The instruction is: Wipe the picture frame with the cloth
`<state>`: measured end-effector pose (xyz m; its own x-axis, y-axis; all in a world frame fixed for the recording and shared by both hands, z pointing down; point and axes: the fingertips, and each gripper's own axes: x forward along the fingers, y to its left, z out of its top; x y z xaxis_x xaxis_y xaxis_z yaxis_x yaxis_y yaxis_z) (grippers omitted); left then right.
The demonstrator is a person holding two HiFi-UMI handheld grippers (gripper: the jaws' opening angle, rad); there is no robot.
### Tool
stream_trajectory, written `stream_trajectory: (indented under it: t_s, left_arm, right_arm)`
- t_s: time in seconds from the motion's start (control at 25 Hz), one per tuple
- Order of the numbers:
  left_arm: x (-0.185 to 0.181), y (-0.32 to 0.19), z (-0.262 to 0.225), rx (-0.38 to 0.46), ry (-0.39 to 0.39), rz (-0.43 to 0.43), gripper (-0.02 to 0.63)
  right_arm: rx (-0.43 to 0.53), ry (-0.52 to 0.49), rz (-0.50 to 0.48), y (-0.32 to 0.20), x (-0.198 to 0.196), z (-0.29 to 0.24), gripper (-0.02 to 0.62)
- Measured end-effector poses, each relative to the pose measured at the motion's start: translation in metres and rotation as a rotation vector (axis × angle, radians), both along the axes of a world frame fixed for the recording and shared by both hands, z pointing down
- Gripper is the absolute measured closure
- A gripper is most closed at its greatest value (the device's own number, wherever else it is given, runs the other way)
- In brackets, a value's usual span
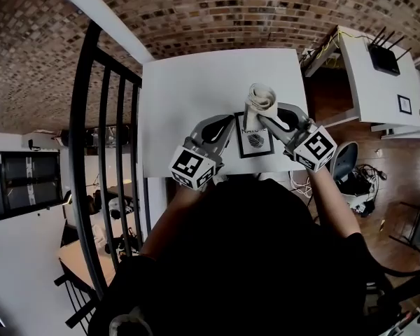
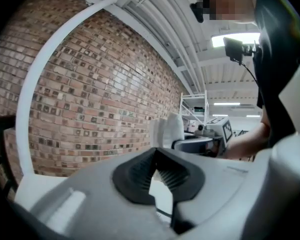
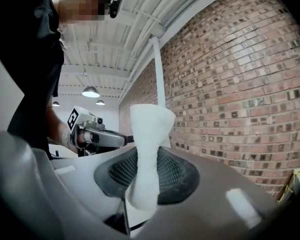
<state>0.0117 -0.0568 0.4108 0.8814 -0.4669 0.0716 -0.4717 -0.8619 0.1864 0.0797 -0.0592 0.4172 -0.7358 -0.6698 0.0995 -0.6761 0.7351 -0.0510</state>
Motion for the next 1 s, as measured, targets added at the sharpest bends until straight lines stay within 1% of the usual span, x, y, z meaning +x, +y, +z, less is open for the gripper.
stream_trajectory:
  t_s: [0.2,0.44,0.56,0.76,1.0]
  left_arm:
    - [0.000,0.002,-0.007,0.015,-0.009,0.001,0.606]
    - [0.005,0.007,-0.005,0.026,-0.007,0.005,0.606]
    - [0.004,0.008,-0.005,0.026,-0.003,0.002,0.606]
    - [0.005,0.016,-0.003,0.017,-0.020,0.001,0.606]
    - [0.000,0.021,0.000,0.010,-0.023,-0.011,0.606]
  right_arm:
    - [0.031,-0.034,-0.004,0.003,0.000,-0.013,0.502]
    - [0.057,-0.024,-0.023,0.010,-0.002,-0.017,0.502]
    - [0.056,-0.022,-0.032,0.011,-0.004,-0.016,0.502]
    - [0.033,-0.029,-0.045,0.012,-0.008,-0.012,0.502]
    - [0.036,-0.035,-0.072,0.017,-0.020,-0.013,0.502]
